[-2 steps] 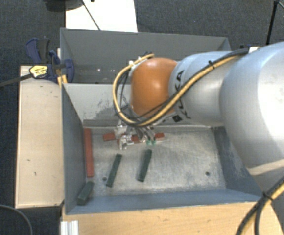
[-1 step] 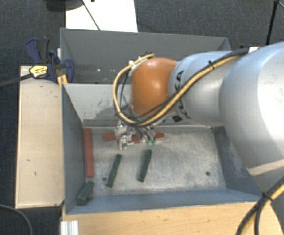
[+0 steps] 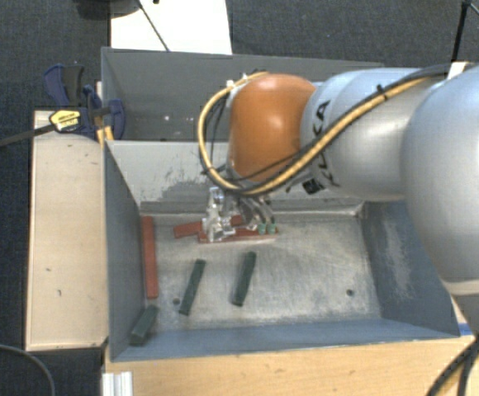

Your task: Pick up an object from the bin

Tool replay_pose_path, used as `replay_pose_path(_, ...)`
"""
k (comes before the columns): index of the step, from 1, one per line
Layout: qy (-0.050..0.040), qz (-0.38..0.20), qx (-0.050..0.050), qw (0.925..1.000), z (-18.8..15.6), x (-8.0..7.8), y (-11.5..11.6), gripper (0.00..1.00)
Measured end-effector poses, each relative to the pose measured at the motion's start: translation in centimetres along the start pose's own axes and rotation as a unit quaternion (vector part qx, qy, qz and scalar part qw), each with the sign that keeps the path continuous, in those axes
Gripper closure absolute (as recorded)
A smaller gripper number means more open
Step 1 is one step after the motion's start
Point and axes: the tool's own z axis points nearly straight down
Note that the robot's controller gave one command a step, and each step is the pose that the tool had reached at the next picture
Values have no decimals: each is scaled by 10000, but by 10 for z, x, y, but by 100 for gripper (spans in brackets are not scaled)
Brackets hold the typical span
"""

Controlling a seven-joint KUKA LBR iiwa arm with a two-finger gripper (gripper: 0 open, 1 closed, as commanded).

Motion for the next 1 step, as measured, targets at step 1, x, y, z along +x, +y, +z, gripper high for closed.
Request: replay_pose_path(1, -3, 332, -4, 9994, -14, 7, 2, 0)
